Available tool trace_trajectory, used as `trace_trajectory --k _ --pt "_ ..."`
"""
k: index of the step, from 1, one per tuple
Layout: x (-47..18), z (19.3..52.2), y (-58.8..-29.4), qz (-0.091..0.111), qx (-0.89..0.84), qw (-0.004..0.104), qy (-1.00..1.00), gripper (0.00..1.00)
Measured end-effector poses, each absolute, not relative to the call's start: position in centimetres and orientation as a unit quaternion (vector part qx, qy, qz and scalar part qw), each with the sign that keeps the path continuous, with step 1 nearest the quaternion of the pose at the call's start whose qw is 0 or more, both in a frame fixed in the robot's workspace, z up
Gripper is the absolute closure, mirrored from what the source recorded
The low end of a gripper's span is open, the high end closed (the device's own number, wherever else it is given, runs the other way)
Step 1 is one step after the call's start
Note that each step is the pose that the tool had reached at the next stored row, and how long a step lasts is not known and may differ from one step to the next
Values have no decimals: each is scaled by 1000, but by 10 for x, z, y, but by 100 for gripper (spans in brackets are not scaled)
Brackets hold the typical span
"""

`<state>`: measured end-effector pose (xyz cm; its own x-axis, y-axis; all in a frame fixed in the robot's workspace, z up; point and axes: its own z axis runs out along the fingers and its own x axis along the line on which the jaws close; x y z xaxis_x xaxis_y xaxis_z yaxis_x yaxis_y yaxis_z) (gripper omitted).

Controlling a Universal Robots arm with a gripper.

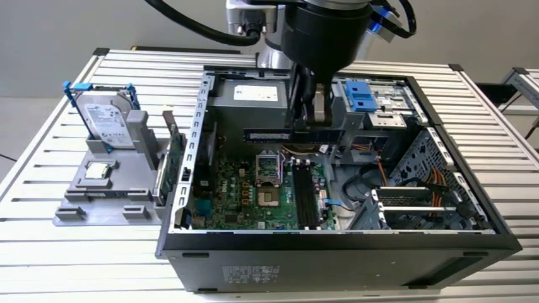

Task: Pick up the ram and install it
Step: 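Pick up the ram and move it above insertion slot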

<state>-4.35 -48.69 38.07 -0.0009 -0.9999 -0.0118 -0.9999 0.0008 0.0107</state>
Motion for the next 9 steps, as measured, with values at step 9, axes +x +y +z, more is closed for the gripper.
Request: trace_trajectory --k 9 --pt "-38 381 -472 8 -706 0 708 100"
